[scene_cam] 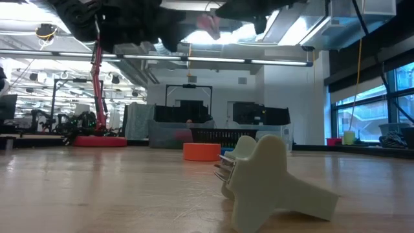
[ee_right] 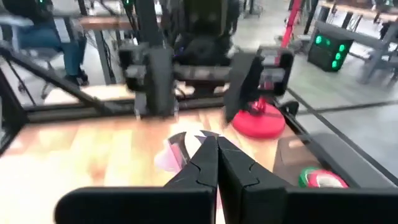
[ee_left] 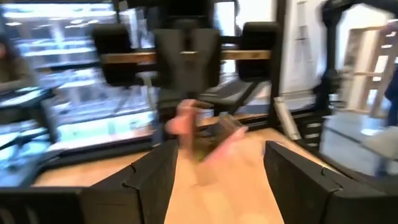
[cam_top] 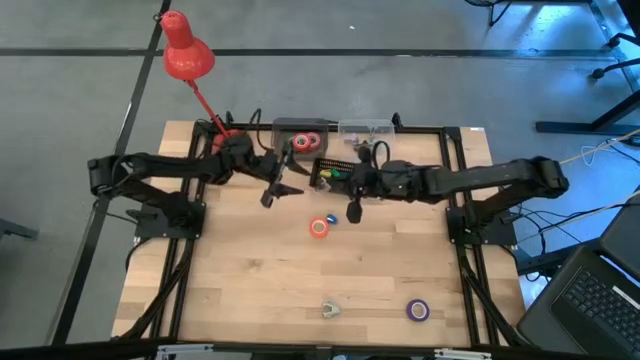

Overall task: Pick and place Stapler, Stapler remover, tape
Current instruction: Put the pink staple remover into the transparent bin, then put the blue tape into the black transparent bin

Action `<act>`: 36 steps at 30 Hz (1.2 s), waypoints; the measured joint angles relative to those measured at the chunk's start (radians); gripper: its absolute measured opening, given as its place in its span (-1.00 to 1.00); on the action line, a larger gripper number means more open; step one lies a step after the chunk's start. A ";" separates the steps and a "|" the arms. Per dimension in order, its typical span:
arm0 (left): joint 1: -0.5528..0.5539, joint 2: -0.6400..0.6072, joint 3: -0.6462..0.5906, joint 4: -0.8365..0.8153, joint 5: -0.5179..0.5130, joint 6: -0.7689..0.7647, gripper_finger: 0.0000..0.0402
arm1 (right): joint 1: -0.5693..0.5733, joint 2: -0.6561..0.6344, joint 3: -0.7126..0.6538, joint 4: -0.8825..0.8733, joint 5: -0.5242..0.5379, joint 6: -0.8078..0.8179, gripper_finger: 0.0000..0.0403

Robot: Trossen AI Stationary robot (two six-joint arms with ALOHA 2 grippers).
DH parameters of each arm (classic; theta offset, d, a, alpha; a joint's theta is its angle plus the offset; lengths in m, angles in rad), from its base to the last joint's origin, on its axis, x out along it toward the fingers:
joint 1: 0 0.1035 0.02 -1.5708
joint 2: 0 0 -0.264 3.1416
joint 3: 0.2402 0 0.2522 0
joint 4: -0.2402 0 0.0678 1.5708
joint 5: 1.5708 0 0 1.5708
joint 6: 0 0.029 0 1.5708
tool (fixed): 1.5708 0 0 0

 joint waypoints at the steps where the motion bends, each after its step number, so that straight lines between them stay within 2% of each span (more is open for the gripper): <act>1: 0.008 -0.007 0.000 -0.015 -0.020 0.002 0.15 | 0.000 -0.010 0.000 -0.033 0.009 0.000 -1.00; 4: 0.029 -0.014 -0.001 -0.071 -0.080 0.015 0.14 | -0.030 -0.029 0.000 -0.161 0.102 0.008 -1.00; 7: 0.035 -0.015 -0.002 -0.085 -0.112 0.015 0.14 | -0.117 -0.030 0.000 -0.304 0.184 0.061 -1.00; 11: 0.016 -0.015 -0.002 -0.083 -0.118 0.015 0.14 | -0.281 0.001 0.000 -0.364 0.094 0.076 -1.00; 16: -0.020 -0.015 -0.002 -0.079 -0.121 0.015 0.14 | -0.505 0.069 0.000 -0.357 -0.021 0.021 -1.00; 20: -0.047 -0.015 -0.002 -0.080 -0.120 0.015 0.14 | -0.624 0.122 0.000 -0.361 -0.107 0.000 -1.00; 23: -0.059 -0.015 -0.003 -0.080 -0.120 0.016 0.13 | -0.658 0.137 0.000 -0.361 -0.145 -0.002 -1.00; 36: -0.060 -0.015 -0.003 -0.087 -0.120 0.015 0.13 | -0.654 0.137 0.000 -0.371 -0.160 -0.027 -1.00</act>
